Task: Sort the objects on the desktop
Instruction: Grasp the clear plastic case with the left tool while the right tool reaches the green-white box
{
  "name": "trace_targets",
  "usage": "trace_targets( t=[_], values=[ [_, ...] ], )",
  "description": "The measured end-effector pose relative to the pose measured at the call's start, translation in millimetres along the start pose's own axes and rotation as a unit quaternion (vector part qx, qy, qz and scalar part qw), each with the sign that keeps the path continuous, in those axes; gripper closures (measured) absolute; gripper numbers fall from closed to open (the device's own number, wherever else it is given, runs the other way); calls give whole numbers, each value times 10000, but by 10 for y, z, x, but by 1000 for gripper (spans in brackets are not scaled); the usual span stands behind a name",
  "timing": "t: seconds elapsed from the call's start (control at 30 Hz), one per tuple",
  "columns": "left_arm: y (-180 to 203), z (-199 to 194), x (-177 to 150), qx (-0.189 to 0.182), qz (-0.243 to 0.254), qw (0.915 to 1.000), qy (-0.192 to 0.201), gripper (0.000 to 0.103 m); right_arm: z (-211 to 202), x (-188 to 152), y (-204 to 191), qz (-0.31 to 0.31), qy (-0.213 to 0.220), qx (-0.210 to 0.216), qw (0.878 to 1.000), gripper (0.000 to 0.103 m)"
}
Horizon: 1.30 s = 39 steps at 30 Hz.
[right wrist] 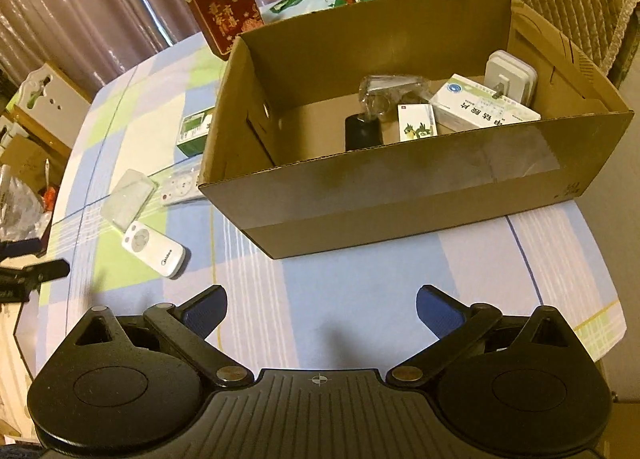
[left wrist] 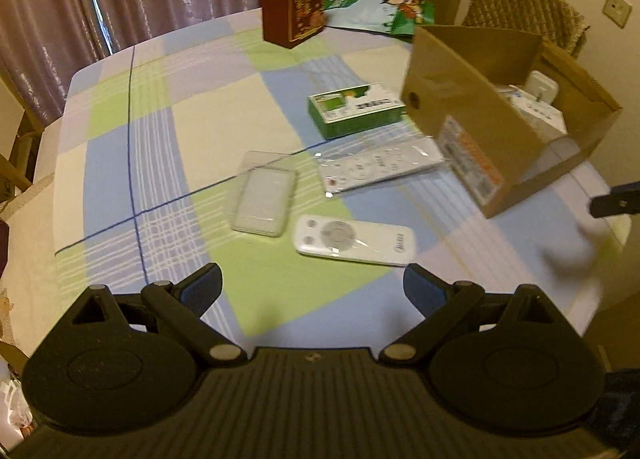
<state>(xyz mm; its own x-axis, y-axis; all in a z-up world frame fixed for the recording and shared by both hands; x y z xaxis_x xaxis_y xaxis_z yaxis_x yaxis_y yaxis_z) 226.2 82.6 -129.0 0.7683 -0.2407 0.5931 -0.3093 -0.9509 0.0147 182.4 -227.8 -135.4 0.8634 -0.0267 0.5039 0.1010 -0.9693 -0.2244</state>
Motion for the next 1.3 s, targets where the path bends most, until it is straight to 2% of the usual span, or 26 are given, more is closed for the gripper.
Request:
trace_targets(
  t=[0.33,0.53,0.7,0.8,0.93,1.0,1.03,1.1,1.23,1.3],
  values=[
    [-280,572,246,-82,291,9994,-178,11,-7,64,86,119,-35,-246,9996,0],
    [-378,1016,443,-192,445,9982,-358,15,-95,151,87,-61,-4,-267,9996,0],
    [-463,1391,491,-258,544,9959,-679,32,-254,351,33,-573,148,-192,9981,0],
    [-483,1530,499,-365,579,9946,-783,36,-317,548,-28,-995,252,-122,9946,0],
    [-481,1634,484,-447,656,9932,-855,43,-345,929,-232,-1629,517,232,9850,0],
    [-478,1639,491,-466,699,9931,-822,48,-267,1095,-457,-2222,629,518,9716,0],
    [-476,1632,495,-480,705,9932,-796,51,-207,1166,-583,-2565,666,653,9620,0],
    [-476,1609,491,-511,690,9932,-782,51,-90,1304,-835,-3239,739,921,9387,0],
    [-523,1437,505,-436,584,9955,-613,51,157,1547,-1328,-4514,842,1431,8767,0],
    [-574,1311,521,-373,449,9970,-505,51,442,1562,-1541,-5038,612,1602,8467,0]
  ],
)
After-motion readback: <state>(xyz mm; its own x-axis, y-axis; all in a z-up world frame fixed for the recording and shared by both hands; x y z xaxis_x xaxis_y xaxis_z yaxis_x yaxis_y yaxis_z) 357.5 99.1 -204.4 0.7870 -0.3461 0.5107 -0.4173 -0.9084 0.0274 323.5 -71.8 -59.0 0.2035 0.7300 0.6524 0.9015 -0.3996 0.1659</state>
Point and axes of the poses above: each gripper's, at about its wrist camera, not at the fingertips, and z roughly the way its jaws point, y to its right, x to its top, the point moved 8 cm from there along z, roughly the way its jaws point, and after that the axes turned 4 degrees about y, right-handed, at the moved point
